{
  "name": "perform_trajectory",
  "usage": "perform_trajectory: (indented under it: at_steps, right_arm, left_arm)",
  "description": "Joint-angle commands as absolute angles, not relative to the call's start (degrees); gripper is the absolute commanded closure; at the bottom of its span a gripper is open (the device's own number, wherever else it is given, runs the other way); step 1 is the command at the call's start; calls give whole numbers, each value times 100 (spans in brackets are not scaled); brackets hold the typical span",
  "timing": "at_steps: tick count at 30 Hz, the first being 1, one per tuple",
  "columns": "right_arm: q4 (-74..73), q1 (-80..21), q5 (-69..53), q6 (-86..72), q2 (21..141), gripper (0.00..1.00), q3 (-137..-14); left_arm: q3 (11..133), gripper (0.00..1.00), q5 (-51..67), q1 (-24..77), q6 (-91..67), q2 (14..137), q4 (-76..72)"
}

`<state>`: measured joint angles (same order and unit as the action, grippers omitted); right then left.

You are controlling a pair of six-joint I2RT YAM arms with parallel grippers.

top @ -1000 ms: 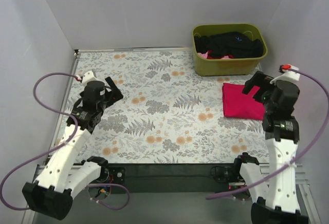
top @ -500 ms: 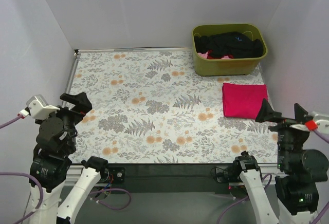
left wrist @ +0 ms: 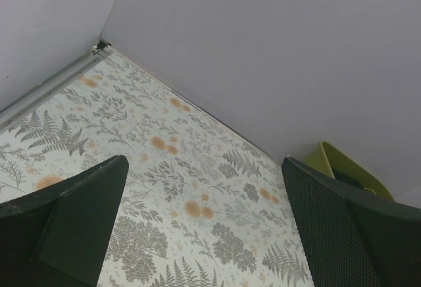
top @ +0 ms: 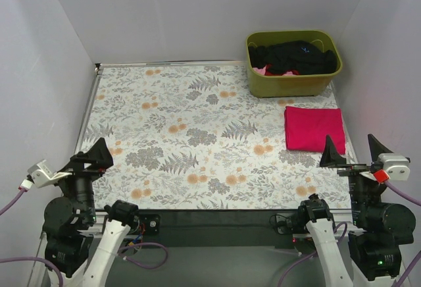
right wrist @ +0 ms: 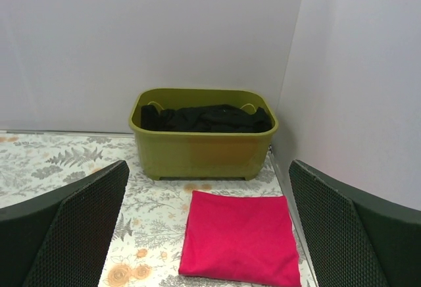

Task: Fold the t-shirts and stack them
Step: Neatly place the folded tshirt to the corner

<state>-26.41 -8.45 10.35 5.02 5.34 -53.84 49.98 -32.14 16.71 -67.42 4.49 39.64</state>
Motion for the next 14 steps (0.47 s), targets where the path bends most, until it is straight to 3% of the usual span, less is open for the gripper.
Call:
perform_trajectory:
  at_steps: [1, 14]
  right_arm:
    - [-2294, -905, 800, 659, 685, 2, -5467]
    - [-2241, -932, 694, 484, 694, 2, -5317]
  left_arm:
    - [4764, 2, -3260, 1696, -6636, 273, 3762]
    - [4518, 2, -3323, 1696, -6740, 97, 3586]
